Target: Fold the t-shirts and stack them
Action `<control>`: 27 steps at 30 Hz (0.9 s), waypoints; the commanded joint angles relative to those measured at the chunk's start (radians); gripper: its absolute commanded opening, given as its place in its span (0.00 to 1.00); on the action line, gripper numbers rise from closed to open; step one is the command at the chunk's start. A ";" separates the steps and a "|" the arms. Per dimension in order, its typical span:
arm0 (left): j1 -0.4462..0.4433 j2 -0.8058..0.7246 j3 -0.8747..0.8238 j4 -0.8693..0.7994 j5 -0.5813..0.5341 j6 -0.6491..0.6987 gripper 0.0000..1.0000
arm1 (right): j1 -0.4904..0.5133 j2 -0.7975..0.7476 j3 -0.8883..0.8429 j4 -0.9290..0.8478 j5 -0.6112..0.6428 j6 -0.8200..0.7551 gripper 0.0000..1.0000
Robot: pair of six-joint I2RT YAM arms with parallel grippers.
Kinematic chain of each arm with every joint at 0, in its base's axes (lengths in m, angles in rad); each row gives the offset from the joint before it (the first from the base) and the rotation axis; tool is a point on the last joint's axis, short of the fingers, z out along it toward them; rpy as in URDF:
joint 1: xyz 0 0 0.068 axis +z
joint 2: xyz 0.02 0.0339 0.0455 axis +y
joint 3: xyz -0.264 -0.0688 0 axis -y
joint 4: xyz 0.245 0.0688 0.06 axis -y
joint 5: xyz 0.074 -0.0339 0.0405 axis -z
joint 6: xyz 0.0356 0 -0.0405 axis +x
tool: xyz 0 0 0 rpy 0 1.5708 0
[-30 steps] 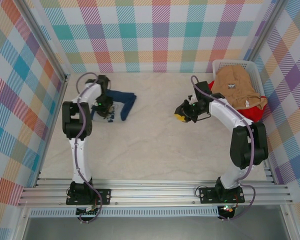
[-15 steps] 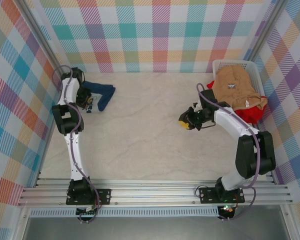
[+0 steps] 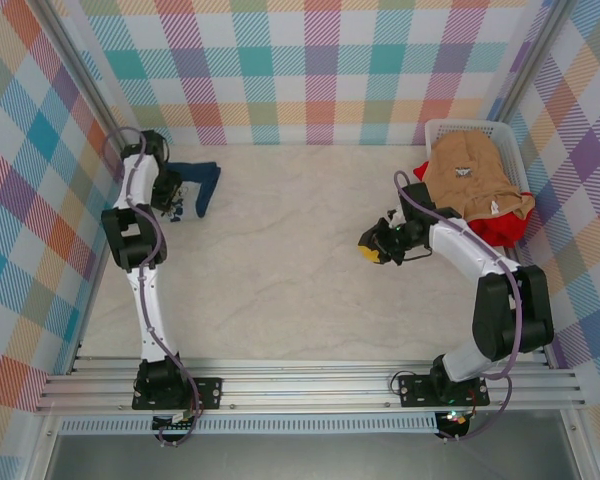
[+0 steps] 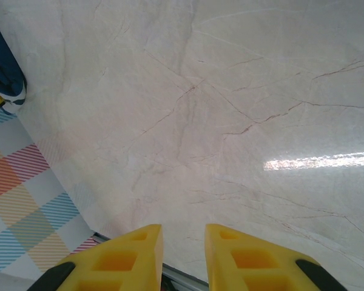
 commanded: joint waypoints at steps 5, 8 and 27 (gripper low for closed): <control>-0.063 -0.121 -0.073 0.026 -0.009 0.087 0.49 | -0.005 0.039 0.050 0.025 -0.030 0.016 0.25; -0.071 -0.087 -0.048 0.046 0.038 0.112 0.48 | -0.005 0.034 0.045 0.021 -0.027 0.014 0.25; -0.157 0.001 -0.096 -0.045 -0.111 0.094 0.43 | -0.005 0.005 0.011 0.016 -0.030 0.017 0.25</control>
